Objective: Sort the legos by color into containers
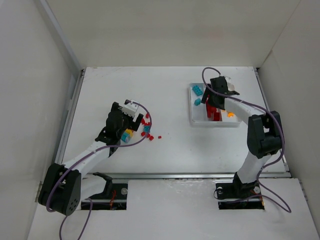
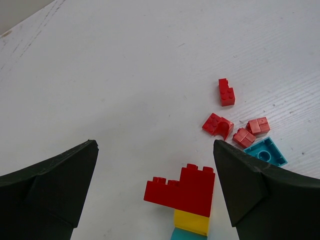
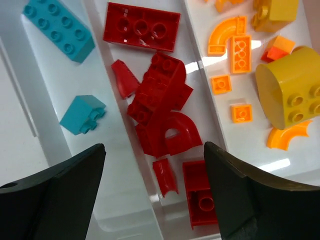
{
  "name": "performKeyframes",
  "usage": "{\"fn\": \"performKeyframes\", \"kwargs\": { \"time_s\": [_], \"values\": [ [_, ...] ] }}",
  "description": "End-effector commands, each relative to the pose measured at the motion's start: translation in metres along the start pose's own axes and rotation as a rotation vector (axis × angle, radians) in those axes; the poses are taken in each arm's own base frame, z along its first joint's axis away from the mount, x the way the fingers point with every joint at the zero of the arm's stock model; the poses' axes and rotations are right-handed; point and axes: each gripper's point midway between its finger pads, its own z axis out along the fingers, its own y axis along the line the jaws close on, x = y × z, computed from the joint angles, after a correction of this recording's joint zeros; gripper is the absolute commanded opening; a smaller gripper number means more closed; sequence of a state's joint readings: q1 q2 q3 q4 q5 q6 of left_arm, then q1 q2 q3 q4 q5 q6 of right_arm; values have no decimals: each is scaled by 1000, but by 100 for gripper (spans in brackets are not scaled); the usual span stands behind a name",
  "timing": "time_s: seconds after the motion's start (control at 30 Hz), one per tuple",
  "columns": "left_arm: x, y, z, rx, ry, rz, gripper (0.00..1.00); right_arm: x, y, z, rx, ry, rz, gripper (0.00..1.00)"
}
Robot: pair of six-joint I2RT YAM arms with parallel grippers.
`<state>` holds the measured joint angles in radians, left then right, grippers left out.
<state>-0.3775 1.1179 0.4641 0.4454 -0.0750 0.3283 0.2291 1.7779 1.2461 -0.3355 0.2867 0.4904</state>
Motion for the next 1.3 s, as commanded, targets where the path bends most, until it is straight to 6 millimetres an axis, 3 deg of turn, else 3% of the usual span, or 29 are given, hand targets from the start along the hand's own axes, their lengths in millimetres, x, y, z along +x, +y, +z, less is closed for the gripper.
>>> {"fn": "performKeyframes", "kwargs": {
  "time_s": [0.0, 0.03, 0.1, 0.17, 0.2, 0.27, 0.37, 0.5, 0.6, 0.63, 0.8, 0.87, 0.9, 1.07, 1.27],
  "values": [
    [-5, 2, 0, -9, -34, -23, 100, -42, 38, -38, -58, -157, -128, 85],
    [-5, 2, 0, -9, -34, -23, 100, -34, 68, -50, -118, -172, -211, 85],
    [-5, 2, 0, -9, -34, -23, 100, -33, 104, -65, -190, -204, -385, 85],
    [-5, 2, 0, -9, -34, -23, 100, 1, 164, -76, -364, -121, -536, 85],
    [-4, 7, 0, -30, -28, -43, 100, 15, 181, -78, -411, -83, -581, 85],
    [-1, 13, 0, -77, -18, -97, 98, 53, 211, -88, -495, -1, -669, 83],
    [5, 28, -5, -189, 9, -187, 95, 89, 248, -96, -619, 57, -733, 82],
    [14, 41, -11, -300, 44, -298, 81, 118, 278, -103, -779, 122, -750, 78],
    [21, 45, -14, -353, 60, -365, 73, 129, 297, -109, -849, 137, -762, 77],
    [24, 46, -15, -366, 70, -383, 71, 123, 306, -112, -871, 116, -755, 77],
    [35, 53, -24, -448, 77, -460, 63, 137, 335, -96, -871, 157, -709, 77],
    [40, 54, -26, -457, 88, -456, 63, 130, 337, -87, -800, 162, -673, 77],
    [40, 54, -26, -457, 88, -456, 63, 137, 335, -75, -760, 190, -646, 73],
    [41, 52, -29, -448, 79, -460, 63, 134, 325, -61, -652, 182, -586, 64],
    [40, 51, -29, -439, 65, -457, 64, 156, 324, -54, -620, 203, -619, 64]
  ]
}}
